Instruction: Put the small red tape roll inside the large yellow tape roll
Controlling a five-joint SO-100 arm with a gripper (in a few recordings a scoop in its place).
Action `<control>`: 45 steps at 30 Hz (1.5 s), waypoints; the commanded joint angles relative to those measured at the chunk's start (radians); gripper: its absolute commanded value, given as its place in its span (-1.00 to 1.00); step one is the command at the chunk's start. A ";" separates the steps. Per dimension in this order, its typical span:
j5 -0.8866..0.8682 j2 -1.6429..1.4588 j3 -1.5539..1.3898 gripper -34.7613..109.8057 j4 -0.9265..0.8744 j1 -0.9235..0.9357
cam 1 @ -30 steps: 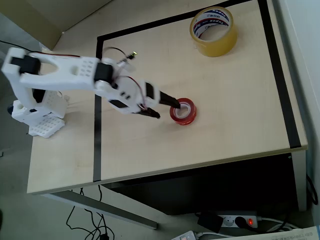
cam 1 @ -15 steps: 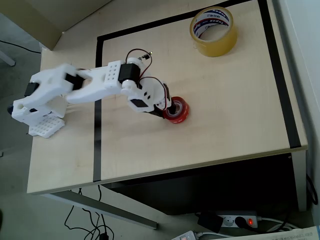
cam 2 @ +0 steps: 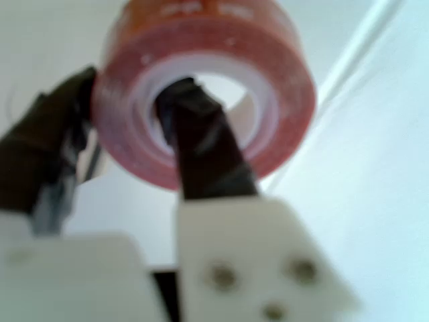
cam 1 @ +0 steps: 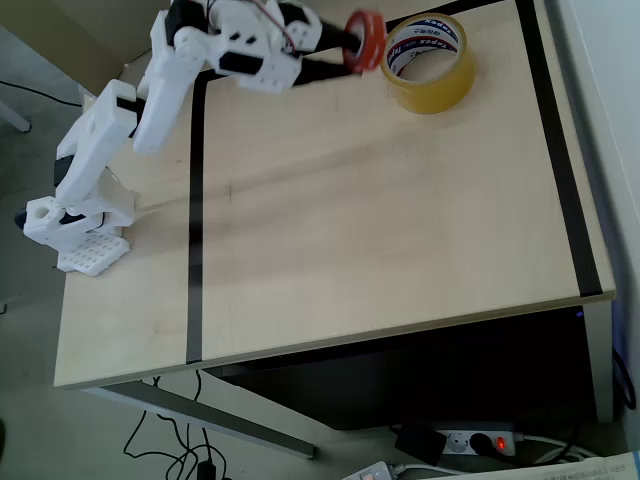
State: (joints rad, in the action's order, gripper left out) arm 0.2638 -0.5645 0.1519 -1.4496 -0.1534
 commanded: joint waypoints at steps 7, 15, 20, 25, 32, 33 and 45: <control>-0.029 0.126 0.087 -0.52 0.291 -0.078; -0.034 0.244 0.086 -0.32 0.354 -0.094; -0.029 0.216 0.086 -0.21 0.250 -0.080; -0.018 0.058 -0.018 -0.35 0.038 -0.038; -0.017 -0.190 -0.051 -0.52 -0.362 0.071; -0.017 -0.334 -0.247 -0.52 -0.359 0.084; -0.028 -1.666 -1.974 -0.52 0.221 -0.103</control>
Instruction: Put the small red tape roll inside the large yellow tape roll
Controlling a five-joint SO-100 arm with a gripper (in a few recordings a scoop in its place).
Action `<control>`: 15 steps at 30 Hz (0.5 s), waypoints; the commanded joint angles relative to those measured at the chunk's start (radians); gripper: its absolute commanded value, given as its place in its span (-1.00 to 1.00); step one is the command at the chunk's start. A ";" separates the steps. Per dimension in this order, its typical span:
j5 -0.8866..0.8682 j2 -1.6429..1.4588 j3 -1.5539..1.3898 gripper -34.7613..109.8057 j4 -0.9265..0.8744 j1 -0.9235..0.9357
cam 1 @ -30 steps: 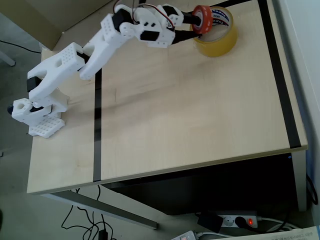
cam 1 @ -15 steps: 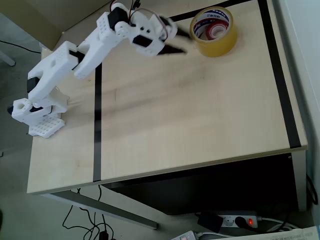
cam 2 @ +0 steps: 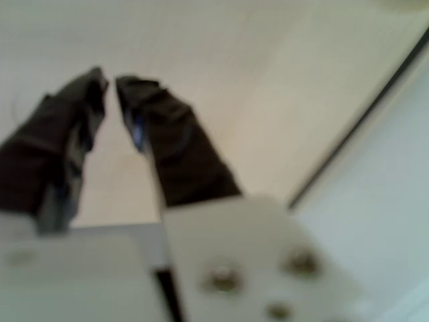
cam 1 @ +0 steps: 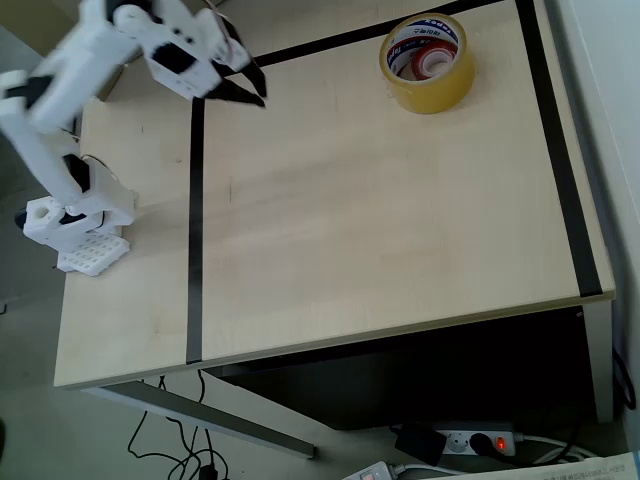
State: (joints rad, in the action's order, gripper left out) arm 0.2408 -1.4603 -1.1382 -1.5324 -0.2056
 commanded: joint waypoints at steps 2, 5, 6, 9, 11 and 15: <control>-0.017 -0.953 -0.983 -0.52 0.515 -0.061; -0.061 -1.163 -1.302 -0.52 0.701 -0.077; -0.061 -1.239 -1.391 -0.52 0.738 -0.084; -0.061 -1.571 -1.664 -0.52 0.792 -0.106; -0.061 -1.855 -1.822 -0.52 0.723 -0.114; -0.143 -1.873 -1.891 -0.52 0.660 -0.087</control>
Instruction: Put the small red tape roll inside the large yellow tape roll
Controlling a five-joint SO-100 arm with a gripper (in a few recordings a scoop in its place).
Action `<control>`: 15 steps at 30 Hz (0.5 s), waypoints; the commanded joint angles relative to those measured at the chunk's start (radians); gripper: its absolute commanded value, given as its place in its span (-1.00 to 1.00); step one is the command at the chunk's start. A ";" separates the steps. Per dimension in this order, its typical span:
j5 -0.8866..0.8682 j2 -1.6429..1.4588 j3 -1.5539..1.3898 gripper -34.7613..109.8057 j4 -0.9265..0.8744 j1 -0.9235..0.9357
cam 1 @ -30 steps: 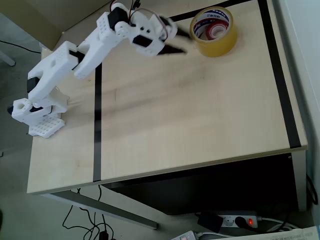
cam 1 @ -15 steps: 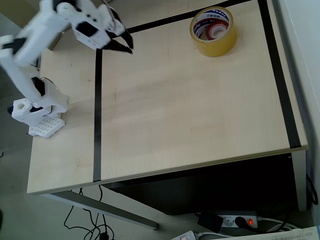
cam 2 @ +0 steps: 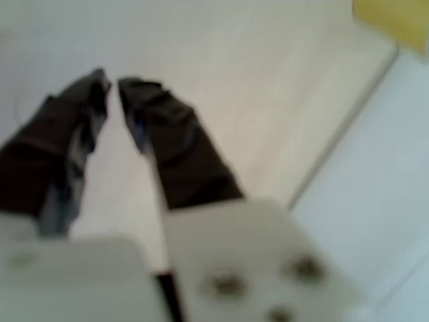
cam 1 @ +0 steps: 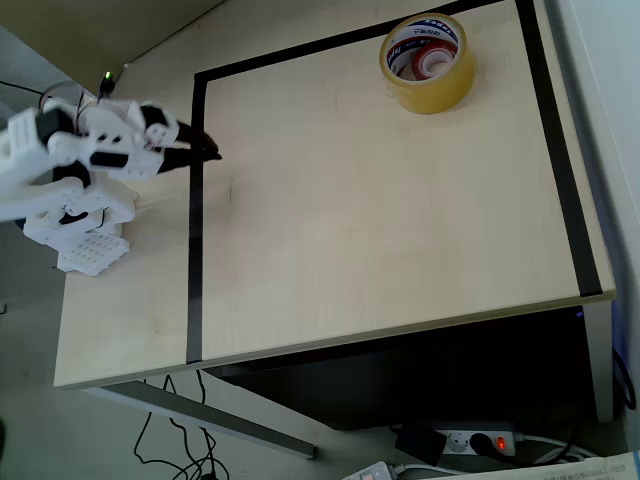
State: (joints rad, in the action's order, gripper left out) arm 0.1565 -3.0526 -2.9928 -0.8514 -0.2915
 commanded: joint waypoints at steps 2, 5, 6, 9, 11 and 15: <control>-0.091 -0.281 -0.081 -0.52 -0.020 0.002; -0.163 -0.282 -0.124 -0.52 -0.054 0.032; -0.193 -0.282 -0.126 -0.52 -0.066 0.054; -0.193 -0.282 -0.126 -0.52 -0.123 0.141; -0.193 -0.284 -0.126 -0.52 -0.196 0.207; -0.193 -0.284 -0.126 -0.52 -0.357 0.247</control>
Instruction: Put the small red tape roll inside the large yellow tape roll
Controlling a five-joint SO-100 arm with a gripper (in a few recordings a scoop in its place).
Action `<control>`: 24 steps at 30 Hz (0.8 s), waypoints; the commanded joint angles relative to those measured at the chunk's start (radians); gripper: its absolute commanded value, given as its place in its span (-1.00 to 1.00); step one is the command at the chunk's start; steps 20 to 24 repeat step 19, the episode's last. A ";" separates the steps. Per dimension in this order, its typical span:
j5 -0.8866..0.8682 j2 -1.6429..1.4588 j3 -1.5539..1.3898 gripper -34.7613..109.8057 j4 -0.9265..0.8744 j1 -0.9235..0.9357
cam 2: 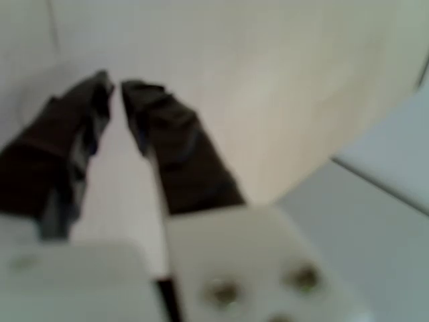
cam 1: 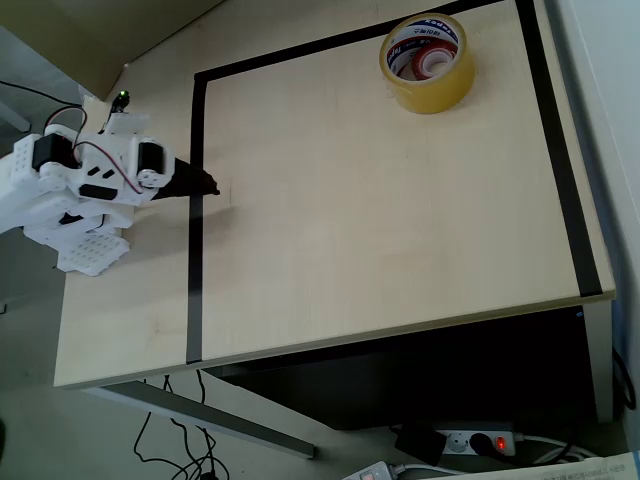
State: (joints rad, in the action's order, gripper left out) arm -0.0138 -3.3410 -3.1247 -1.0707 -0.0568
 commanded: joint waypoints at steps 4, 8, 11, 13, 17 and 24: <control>-0.037 0.006 0.006 -0.52 -0.170 0.078; -0.037 0.006 0.006 -0.52 -0.169 0.092; -0.037 0.006 0.006 -0.52 -0.169 0.069; -0.037 0.006 0.006 -0.52 -0.169 0.058; -0.037 0.006 0.006 -0.52 -0.169 0.055; -0.037 0.006 0.006 -0.52 -0.169 0.055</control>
